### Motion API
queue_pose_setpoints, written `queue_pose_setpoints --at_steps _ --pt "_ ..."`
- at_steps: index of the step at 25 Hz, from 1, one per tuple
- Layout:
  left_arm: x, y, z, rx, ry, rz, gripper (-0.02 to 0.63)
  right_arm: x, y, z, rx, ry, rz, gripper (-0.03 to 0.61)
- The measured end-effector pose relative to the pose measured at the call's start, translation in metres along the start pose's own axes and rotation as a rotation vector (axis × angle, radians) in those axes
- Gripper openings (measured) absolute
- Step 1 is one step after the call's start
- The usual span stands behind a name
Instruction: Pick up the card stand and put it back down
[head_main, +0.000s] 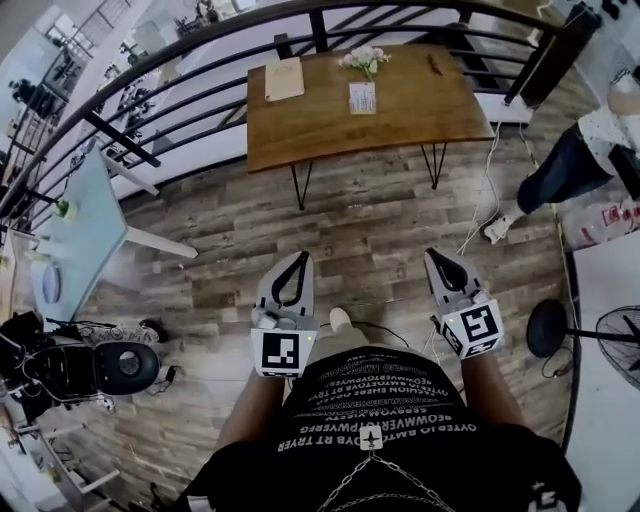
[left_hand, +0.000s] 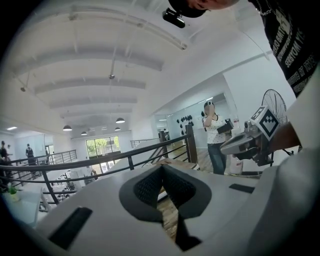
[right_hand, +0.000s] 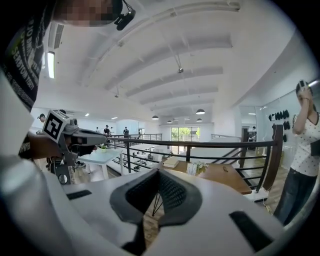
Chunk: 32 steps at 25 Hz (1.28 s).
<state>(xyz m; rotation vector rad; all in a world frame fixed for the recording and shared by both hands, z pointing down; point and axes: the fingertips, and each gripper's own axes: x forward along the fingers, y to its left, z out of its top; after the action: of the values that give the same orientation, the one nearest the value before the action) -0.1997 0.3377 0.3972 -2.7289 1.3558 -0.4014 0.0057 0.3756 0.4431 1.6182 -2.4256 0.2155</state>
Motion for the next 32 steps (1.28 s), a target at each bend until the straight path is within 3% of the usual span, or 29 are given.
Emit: queue_pose_setpoints --at_steps 16,23,32 --pt "0.062 0.09 -0.028 -0.024 0.023 -0.076 0.02 0.097 0.005 0.026 -0.028 0.05 -0.053 0.014" --pt "0.105 0.091 -0.034 -0.013 0.047 -0.098 0.02 0.124 -0.031 0.017 0.023 0.06 -0.065 0.014" --pt "0.191 0.097 -0.009 0.007 0.045 -0.075 0.02 0.173 -0.105 0.033 0.016 0.048 -0.028 0.014"
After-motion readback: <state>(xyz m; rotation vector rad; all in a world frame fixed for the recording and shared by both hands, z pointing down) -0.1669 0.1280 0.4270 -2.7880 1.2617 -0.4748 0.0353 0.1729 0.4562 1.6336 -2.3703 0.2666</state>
